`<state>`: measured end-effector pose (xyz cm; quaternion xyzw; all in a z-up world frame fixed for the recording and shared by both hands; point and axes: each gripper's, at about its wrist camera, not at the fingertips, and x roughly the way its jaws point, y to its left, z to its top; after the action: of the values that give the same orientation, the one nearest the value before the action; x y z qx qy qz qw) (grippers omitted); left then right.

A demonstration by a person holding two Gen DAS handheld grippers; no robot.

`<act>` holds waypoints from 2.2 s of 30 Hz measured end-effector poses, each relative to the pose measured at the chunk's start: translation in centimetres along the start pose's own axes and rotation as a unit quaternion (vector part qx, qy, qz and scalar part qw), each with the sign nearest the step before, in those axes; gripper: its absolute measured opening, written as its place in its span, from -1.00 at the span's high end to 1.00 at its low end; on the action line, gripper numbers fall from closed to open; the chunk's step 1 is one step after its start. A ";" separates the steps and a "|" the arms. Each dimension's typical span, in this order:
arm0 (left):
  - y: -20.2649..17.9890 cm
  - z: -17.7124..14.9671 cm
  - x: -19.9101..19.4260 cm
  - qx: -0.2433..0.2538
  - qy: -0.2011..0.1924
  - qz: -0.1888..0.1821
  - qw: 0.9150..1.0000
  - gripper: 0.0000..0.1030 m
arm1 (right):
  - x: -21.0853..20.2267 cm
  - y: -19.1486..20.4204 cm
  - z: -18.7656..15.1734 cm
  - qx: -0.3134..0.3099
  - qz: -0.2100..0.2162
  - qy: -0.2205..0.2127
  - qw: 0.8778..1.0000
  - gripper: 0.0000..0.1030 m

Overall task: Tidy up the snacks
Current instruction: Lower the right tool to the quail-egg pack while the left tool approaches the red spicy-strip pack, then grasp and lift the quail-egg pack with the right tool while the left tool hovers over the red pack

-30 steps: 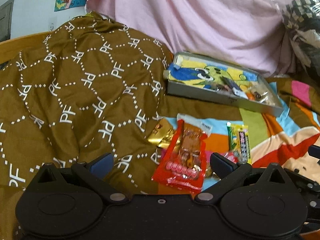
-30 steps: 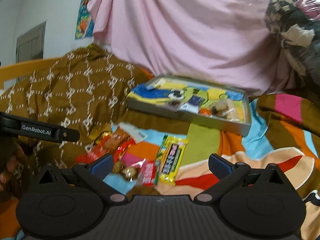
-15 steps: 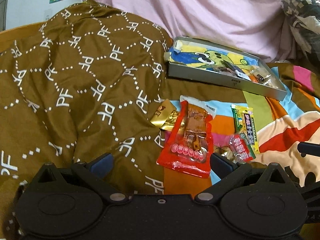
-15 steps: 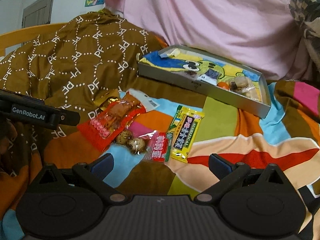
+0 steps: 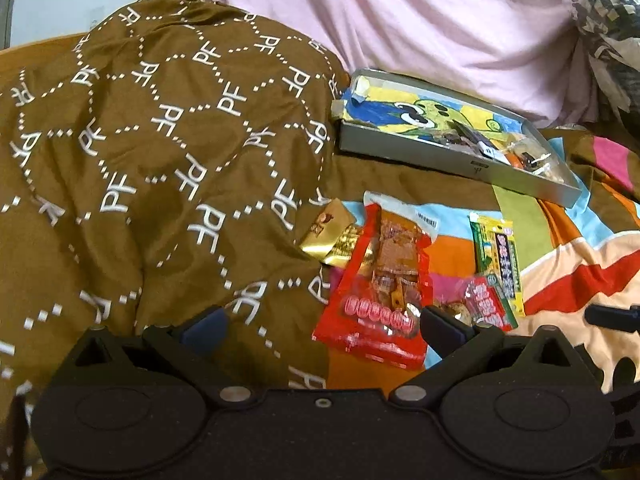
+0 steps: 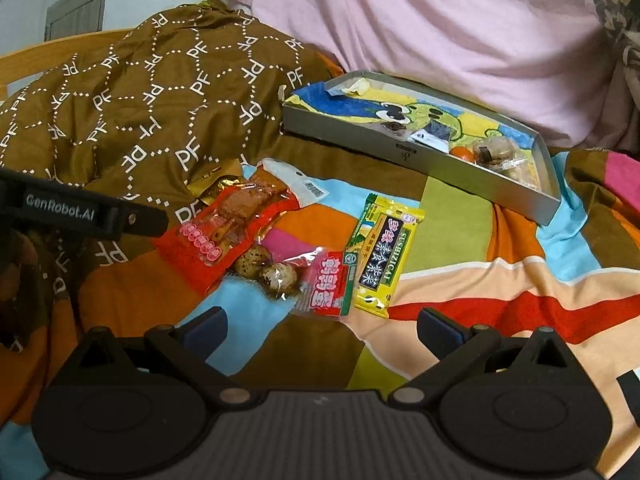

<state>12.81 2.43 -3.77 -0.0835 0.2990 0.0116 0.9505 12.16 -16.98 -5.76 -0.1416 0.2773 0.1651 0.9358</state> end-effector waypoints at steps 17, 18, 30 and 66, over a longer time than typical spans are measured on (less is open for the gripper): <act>-0.7 2.1 2.7 -0.024 -0.028 0.000 0.999 -0.98 | 1.3 -0.3 -0.1 0.007 -0.001 0.019 1.000 -1.00; -0.6 2.0 2.9 -0.026 -0.027 0.000 0.999 -0.98 | 1.5 -0.3 0.0 0.006 -0.001 0.020 1.000 -1.00; -0.3 1.5 4.4 -0.025 -0.003 0.005 1.000 -0.98 | 4.0 -0.3 1.1 -0.115 0.040 0.005 0.993 -1.00; -0.9 1.2 5.9 0.008 0.007 0.000 1.000 -0.98 | 10.2 -1.4 3.8 -0.199 0.260 0.055 0.943 -0.99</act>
<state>18.44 1.56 -6.03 -0.0759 0.3057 0.0085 0.9491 22.56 -14.51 -8.29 -0.2572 0.3174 0.4462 0.7963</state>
